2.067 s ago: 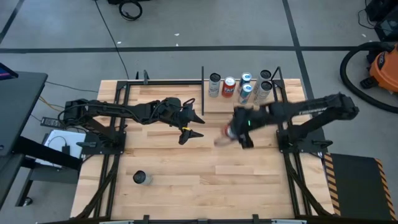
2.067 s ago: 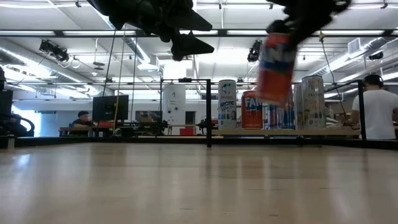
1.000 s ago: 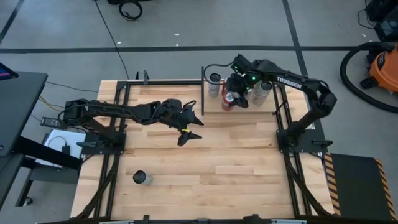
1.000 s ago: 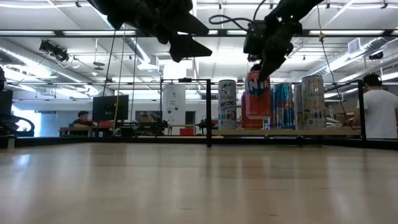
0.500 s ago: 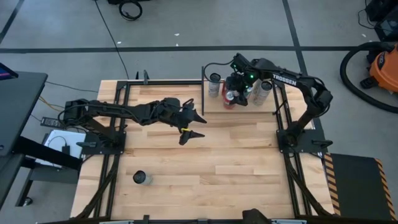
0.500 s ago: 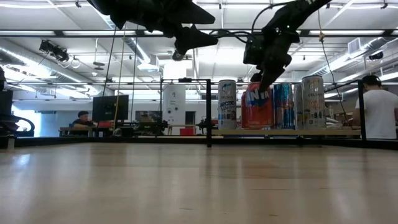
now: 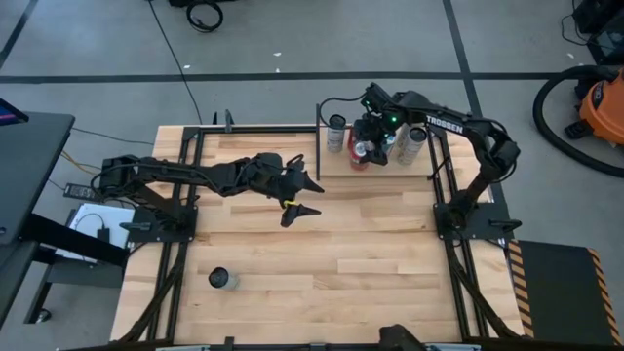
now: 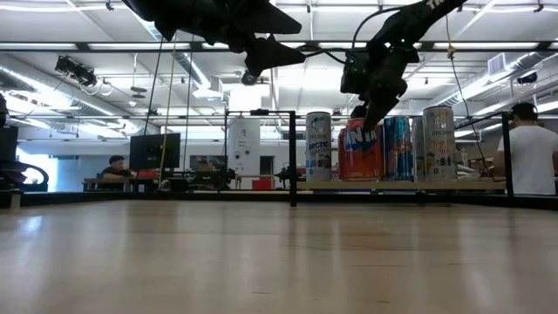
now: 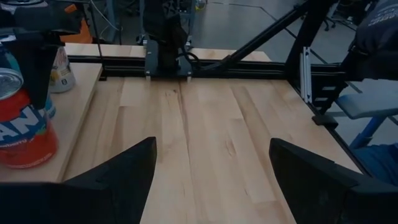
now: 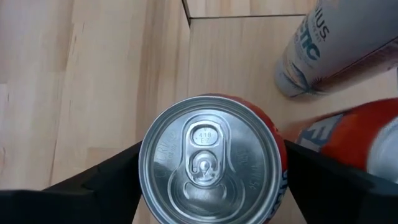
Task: Place canned beverage on shelf
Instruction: Put the red soda can on the shelf aligned with the other red soda can
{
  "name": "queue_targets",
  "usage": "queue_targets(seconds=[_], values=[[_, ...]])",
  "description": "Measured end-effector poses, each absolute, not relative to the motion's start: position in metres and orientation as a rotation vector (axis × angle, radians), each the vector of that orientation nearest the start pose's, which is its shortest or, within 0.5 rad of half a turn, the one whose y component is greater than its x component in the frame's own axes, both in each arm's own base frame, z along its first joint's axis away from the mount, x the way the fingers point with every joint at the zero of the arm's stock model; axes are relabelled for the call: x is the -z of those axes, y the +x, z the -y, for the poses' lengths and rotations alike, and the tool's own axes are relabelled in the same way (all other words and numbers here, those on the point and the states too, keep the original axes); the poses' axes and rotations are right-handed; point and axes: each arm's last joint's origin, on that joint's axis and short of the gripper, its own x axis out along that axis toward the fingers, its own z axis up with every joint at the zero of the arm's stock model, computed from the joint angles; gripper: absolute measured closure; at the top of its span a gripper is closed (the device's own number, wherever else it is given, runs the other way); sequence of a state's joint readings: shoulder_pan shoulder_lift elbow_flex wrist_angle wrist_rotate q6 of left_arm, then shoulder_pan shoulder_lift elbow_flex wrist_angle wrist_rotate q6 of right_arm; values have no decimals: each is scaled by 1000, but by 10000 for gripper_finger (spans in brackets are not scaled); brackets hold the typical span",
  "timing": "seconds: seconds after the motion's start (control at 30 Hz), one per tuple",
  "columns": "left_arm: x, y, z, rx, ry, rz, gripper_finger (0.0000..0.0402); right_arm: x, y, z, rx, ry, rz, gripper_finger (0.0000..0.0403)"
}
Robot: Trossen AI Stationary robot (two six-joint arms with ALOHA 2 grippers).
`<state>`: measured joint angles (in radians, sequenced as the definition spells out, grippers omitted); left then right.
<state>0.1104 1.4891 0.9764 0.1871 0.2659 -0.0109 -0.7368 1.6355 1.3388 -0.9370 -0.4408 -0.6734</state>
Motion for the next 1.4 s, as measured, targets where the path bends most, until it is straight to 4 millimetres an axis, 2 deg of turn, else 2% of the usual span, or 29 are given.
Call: queue_targets(seconds=[0.17, 0.67, 1.1, 1.3, 1.4], values=[[-268, 331, -29, 156, -49, -320, 88, -258, 247, 207, -103, 92, -1056, 32], [-268, 331, -29, 160, -23, -319, 88, -259, 249, 208, -47, 66, -1069, 30], [-268, 331, -29, 160, -23, -321, 88, -287, 236, 200, 9, 9, -1008, 30], [-268, 331, -29, 161, -23, -321, 88, -303, 229, 192, 91, 82, -963, 30], [-268, 331, -29, 161, -22, -321, 88, -310, 225, 189, 154, 176, -937, 30]])
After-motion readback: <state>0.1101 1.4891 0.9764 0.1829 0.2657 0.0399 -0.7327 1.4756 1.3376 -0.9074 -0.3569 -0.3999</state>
